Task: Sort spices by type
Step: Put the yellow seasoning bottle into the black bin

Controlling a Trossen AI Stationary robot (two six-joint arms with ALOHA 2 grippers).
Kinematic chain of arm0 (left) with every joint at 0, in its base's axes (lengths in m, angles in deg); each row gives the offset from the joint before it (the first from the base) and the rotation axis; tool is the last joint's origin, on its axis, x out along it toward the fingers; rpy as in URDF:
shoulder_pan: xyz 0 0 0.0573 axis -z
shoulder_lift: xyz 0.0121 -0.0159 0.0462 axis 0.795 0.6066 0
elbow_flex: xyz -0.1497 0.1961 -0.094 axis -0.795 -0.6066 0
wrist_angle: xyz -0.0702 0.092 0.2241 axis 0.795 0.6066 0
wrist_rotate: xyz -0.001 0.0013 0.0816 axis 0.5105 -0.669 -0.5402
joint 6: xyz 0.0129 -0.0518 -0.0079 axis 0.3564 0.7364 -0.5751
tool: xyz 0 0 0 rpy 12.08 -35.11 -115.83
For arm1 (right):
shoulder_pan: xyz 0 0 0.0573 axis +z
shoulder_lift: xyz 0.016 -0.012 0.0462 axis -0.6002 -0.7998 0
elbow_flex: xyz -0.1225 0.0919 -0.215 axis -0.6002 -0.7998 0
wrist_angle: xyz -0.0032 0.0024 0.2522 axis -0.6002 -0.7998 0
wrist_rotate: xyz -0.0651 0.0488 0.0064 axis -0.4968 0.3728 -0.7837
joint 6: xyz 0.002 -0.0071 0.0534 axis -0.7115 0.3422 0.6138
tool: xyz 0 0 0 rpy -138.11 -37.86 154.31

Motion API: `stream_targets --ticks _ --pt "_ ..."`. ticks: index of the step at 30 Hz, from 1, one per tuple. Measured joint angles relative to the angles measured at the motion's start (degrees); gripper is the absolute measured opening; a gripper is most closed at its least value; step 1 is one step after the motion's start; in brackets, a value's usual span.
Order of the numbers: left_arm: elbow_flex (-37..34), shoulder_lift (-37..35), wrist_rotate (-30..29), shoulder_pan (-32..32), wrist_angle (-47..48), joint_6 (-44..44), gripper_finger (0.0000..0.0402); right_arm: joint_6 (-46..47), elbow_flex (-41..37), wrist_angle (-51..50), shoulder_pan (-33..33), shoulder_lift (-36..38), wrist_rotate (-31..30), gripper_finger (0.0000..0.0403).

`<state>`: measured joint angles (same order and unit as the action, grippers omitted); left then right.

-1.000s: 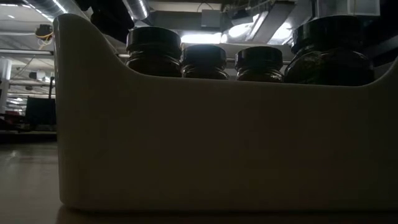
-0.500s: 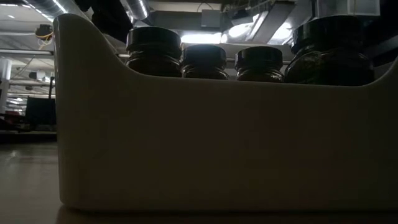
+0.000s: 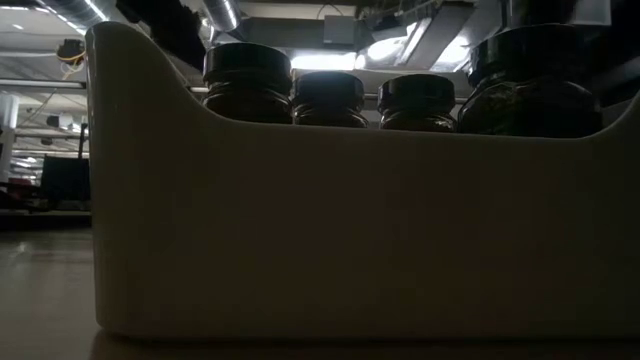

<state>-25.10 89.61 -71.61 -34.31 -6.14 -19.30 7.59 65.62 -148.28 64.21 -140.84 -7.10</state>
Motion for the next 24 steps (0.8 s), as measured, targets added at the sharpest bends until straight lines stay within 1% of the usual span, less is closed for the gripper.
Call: stream_targets --ticks 4,7,9,13,19,21,24 --pt "0.0 0.0 -0.2 0.0 -0.2 -4.1 0.0280 -8.9 0.0 0.0 -9.1 0.0 -0.1 0.0238" --pt "0.0 0.0 -0.3 0.0 -0.1 -6.5 0.0280 -16.2 0.0 1.1 -15.6 0.0 -1.5 0.0234" --pt "0.0 0.0 -0.3 0.0 -0.1 -7.7 0.0280 -21.8 0.0 3.9 -20.0 0.0 -2.4 0.0233" --pt "0.0 0.0 -0.3 0.0 -0.1 -10.8 0.0280 -32.1 0.0 11.0 -28.7 0.0 -2.5 0.0236" --pt "0.0 0.0 -0.5 0.0 0.1 -14.2 0.0280 -44.1 0.0 20.4 -39.2 0.0 -2.5 0.0235" --pt "0.0 0.0 -2.1 0.0 0.1 -14.8 0.0280 -47.3 0.0 22.9 -42.4 0.0 -2.1 0.0236" --pt "0.0 0.0 -4.3 -0.3 0.1 -15.2 0.0280 -51.4 0.0 26.9 -46.9 -0.5 0.6 0.0236"
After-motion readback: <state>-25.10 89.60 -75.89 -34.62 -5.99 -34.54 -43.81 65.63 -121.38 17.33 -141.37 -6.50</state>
